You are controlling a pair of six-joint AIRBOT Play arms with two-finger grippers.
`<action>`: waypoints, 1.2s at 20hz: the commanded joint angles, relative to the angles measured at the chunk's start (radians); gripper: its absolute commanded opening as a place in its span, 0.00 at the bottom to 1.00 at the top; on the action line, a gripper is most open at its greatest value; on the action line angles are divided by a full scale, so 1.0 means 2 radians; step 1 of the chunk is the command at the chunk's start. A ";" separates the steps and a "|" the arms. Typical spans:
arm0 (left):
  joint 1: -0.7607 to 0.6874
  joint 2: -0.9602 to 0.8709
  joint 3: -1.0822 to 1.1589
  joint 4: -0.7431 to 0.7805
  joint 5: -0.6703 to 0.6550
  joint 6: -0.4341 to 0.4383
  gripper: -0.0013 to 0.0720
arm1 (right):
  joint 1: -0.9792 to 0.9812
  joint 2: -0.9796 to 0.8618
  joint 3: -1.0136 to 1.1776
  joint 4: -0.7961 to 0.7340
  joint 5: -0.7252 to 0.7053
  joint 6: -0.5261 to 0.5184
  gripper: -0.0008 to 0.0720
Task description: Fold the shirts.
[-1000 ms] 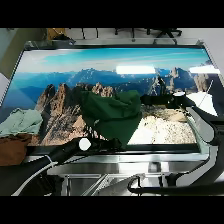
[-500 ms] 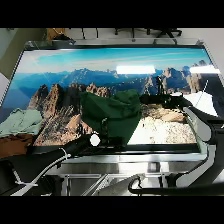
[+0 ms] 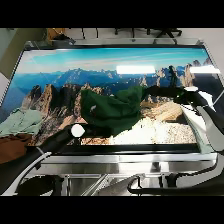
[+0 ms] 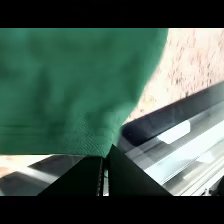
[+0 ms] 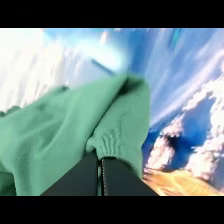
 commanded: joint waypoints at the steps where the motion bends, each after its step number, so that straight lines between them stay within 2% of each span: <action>1: 0.071 0.070 0.000 0.106 -0.112 -0.029 0.03 | -0.027 0.023 0.000 -0.028 0.054 0.011 0.04; 3: 0.119 0.103 0.000 0.155 -0.174 -0.039 0.03 | -0.027 0.025 -0.001 -0.069 0.076 0.053 0.04; 7: 0.255 0.225 0.038 0.170 -0.198 -0.035 0.03 | -0.048 0.107 0.003 -0.035 0.094 0.045 0.04; 9: 0.327 0.284 0.102 0.164 -0.198 -0.023 0.03 | -0.065 0.177 0.029 -0.003 0.092 0.035 0.04; 13: 0.428 0.352 0.274 0.165 -0.197 0.005 0.03 | -0.069 0.299 0.126 -0.016 0.055 0.018 0.04; 19: 0.525 0.343 0.472 0.171 -0.189 0.054 0.04 | -0.069 0.383 0.242 -0.134 -0.039 0.018 0.04; 24: 0.556 0.240 0.518 0.164 -0.261 0.063 0.04 | -0.069 0.340 0.251 -0.141 -0.015 0.037 0.04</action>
